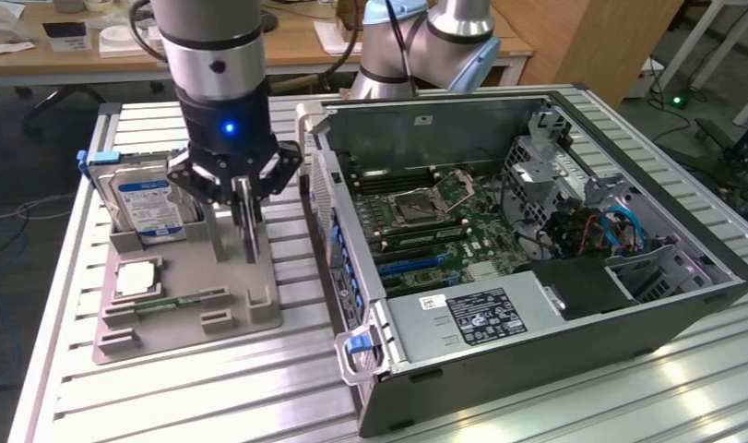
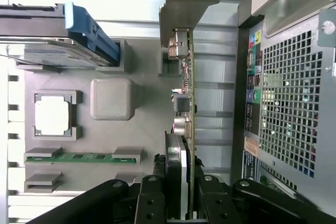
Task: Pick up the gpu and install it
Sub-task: 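Pick up the gpu and move the gpu toward the slot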
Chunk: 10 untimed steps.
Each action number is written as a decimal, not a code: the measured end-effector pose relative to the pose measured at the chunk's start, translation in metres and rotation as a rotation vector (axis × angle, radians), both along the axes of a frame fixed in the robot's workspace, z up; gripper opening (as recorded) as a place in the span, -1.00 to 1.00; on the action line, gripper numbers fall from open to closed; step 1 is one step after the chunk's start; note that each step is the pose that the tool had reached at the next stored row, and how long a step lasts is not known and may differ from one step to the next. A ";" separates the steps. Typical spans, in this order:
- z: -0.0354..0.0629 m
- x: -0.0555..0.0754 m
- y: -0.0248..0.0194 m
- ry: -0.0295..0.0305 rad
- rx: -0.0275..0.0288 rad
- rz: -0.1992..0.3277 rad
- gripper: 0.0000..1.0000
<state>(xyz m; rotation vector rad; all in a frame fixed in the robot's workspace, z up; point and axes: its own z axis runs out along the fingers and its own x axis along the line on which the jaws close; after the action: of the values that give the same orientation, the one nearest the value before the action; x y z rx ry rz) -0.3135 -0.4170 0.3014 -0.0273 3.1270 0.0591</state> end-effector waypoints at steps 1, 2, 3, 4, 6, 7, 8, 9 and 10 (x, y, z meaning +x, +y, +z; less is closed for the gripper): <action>0.0028 0.000 -0.0001 -0.0001 0.0001 0.000 -0.44; 0.0059 0.000 -0.0001 -0.0001 0.0001 0.000 -0.44; 0.0092 0.000 -0.0002 0.0000 0.0000 0.000 -0.44; 0.0125 0.000 -0.0002 -0.0001 0.0001 0.000 -0.44; 0.0188 0.000 -0.0002 0.0000 0.0001 0.000 -0.44; 0.0219 0.000 -0.0003 -0.0001 0.0001 0.000 -0.44; 0.0248 0.000 -0.0003 -0.0001 0.0001 0.000 -0.44; 0.0280 0.000 -0.0003 0.0000 0.0000 0.000 -0.44; 0.0314 0.000 -0.0003 0.0000 0.0001 0.000 -0.44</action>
<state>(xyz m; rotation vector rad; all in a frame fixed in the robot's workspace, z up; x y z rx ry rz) -0.3135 -0.4173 0.3328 -0.0271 3.1270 0.0592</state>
